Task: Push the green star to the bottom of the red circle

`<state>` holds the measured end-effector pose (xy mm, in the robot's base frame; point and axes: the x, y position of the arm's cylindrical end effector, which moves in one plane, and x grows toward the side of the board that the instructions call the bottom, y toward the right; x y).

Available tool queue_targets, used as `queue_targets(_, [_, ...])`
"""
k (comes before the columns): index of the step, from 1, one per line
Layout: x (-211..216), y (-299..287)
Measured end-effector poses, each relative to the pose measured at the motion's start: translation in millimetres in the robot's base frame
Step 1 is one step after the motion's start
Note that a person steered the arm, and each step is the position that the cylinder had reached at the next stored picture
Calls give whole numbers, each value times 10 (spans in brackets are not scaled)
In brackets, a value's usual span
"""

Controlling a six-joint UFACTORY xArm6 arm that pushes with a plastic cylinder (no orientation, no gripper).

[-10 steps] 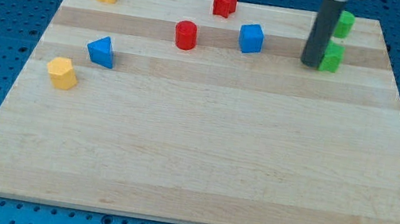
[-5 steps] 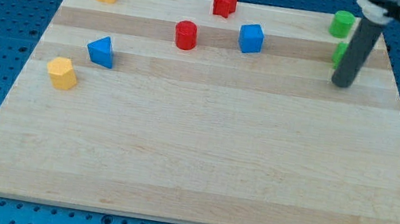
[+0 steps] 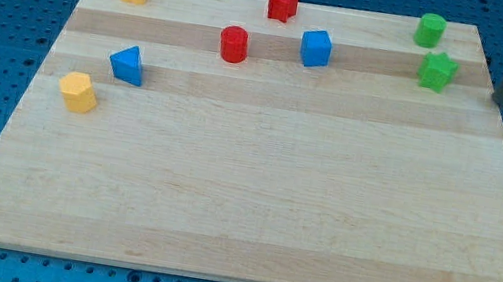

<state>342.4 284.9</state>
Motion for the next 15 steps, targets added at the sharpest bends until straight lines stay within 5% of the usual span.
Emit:
queue_targets(1, [0,-354])
queue_targets(3, [-434,-13])
queue_targets(6, [-85,-1480])
queue_targets(8, [-181,-842])
queue_targets(9, [61,-992])
queue_targets(12, [410,-3177])
queue_targets(14, [344,-2227])
queue_targets(15, [167,-2424])
